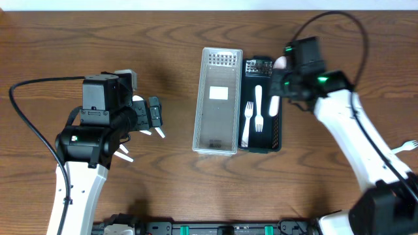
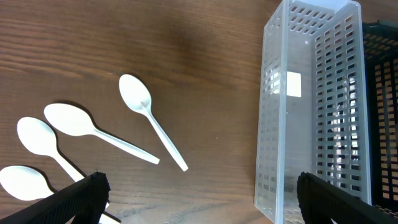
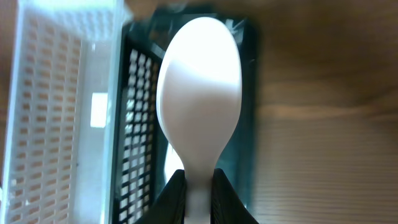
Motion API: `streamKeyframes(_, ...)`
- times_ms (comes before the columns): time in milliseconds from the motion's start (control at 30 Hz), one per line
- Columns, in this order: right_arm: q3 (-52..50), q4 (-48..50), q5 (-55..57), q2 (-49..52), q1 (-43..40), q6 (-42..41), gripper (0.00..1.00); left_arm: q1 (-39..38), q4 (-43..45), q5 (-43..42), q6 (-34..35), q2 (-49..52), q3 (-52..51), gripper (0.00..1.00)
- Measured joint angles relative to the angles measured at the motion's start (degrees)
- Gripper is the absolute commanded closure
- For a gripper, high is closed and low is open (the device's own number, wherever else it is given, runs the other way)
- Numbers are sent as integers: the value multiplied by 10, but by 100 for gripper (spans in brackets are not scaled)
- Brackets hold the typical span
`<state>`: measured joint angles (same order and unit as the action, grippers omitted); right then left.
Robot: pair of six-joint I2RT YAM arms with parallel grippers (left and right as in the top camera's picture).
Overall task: Pack container
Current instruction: 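Place the spoon into the black tray with the right gripper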
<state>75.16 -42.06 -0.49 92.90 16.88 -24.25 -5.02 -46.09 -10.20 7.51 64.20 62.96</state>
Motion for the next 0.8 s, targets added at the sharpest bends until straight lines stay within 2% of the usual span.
streamKeyframes(133, 0, 9, 6, 47, 34, -19, 96, 0, 0, 0, 0, 0, 0, 2)
streamKeyframes(200, 0, 11, 8, 75, 47, -26, 82, 0, 0, 0, 0, 0, 0, 2)
streamKeyframes(267, 0, 12, 9, 89, 54, -30, 79, 0, 0, 0, 0, 0, 0, 2)
streamKeyframes(367, -2, 21, 11, 96, 55, -37, 50, 0, 0, 0, 0, 0, 0, 2)
streamKeyframes(400, -2, 25, 13, 96, 54, -39, 46, 0, 0, 0, 0, 0, 0, 2)
streamKeyframes(633, 21, 1, 15, 79, 24, -27, 47, 0, 0, 0, 0, 0, 0, 2)
streamKeyframes(800, 64, -21, 20, 4, -55, -22, 38, 0, 0, 0, 0, 0, 0, 2)
